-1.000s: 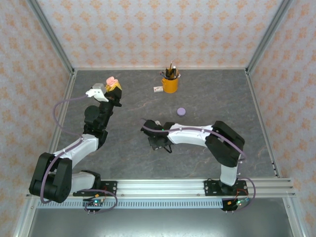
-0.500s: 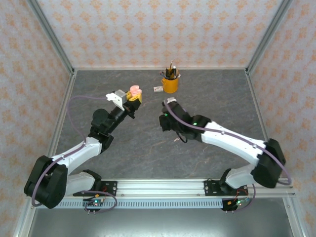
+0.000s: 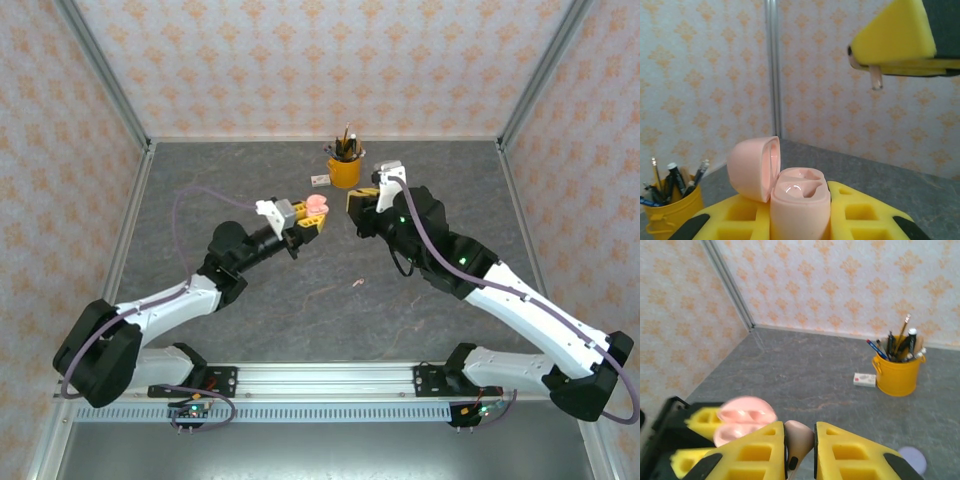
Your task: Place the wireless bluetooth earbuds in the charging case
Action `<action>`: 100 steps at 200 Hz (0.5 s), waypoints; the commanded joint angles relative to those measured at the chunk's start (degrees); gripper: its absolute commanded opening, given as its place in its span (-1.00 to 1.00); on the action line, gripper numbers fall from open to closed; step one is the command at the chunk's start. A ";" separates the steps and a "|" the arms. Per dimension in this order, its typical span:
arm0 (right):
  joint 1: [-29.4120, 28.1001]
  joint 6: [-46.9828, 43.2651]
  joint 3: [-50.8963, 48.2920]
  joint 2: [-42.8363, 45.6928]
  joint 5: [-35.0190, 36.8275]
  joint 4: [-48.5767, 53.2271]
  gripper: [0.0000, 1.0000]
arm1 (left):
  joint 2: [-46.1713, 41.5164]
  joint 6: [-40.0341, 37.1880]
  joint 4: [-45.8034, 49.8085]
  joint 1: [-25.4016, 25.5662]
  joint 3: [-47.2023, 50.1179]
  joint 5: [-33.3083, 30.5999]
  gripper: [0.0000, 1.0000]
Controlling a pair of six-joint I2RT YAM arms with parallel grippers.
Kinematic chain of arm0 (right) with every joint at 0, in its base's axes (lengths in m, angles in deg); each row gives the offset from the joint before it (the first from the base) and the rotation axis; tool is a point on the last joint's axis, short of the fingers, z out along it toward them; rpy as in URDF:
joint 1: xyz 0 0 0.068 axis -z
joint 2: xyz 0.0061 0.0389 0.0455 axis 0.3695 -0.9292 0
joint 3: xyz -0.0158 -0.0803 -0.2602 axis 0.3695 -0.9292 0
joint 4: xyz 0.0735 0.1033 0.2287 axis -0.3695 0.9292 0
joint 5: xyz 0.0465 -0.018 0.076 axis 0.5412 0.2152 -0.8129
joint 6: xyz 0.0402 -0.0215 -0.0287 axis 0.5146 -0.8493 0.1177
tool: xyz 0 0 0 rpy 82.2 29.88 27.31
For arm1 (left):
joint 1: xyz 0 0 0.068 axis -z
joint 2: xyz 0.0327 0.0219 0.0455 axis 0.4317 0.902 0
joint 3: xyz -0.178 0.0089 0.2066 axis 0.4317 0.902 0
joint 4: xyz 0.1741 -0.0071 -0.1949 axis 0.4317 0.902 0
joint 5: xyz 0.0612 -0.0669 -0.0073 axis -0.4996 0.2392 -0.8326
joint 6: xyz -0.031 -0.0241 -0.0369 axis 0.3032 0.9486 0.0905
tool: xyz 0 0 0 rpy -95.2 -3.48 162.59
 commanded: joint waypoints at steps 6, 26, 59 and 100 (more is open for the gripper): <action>0.15 -4.51 1.12 -0.40 -3.58 -5.09 -0.64 | 2.02 -1.86 -2.55 1.47 -2.86 1.64 -1.00; 0.15 -5.65 0.44 -0.65 -5.65 -7.21 -0.64 | 3.76 -1.09 -5.79 1.84 -3.61 2.07 -1.00; 0.17 -6.42 -0.83 -1.34 -6.27 -9.34 -0.65 | 5.51 -0.24 -7.50 1.94 -4.76 3.48 -1.00; 0.15 -5.88 -2.24 -2.54 -7.78 -11.02 -0.65 | 6.07 0.31 -8.55 1.94 -5.49 4.10 -1.00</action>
